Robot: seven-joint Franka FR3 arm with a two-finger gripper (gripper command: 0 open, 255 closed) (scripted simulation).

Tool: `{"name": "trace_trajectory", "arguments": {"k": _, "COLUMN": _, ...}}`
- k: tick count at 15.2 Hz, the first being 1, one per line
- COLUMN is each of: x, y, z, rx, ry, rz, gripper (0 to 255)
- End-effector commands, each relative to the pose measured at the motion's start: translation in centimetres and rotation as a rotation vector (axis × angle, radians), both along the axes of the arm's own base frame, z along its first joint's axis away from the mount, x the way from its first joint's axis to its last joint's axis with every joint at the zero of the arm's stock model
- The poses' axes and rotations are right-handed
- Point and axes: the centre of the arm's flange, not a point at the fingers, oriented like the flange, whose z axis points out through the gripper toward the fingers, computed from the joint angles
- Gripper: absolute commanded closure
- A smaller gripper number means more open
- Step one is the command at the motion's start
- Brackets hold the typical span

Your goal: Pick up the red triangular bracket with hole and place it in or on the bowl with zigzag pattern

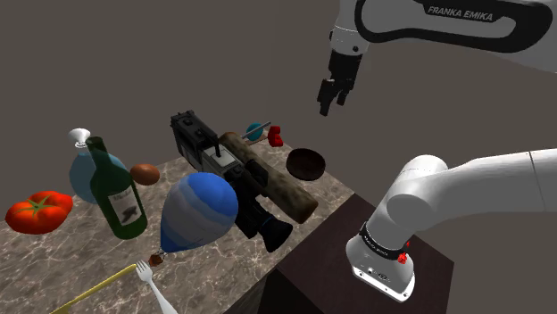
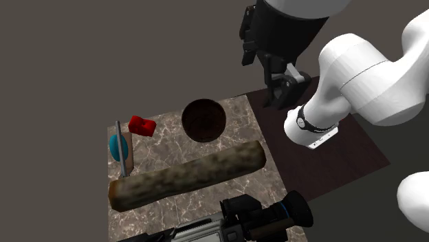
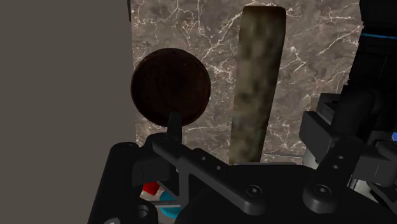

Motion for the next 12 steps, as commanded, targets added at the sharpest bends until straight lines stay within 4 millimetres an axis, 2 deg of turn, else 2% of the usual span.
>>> {"name": "trace_trajectory", "arguments": {"k": 1, "x": 0.0, "y": 0.0, "z": 0.0, "rx": 0.000, "ry": 0.000, "rz": 0.000, "gripper": 0}}
{"name": "trace_trajectory", "arguments": {"k": 12, "x": 9.7, "y": -7.4, "z": -8.4, "rx": 0.037, "ry": 0.009, "rz": 0.075, "gripper": 0}}
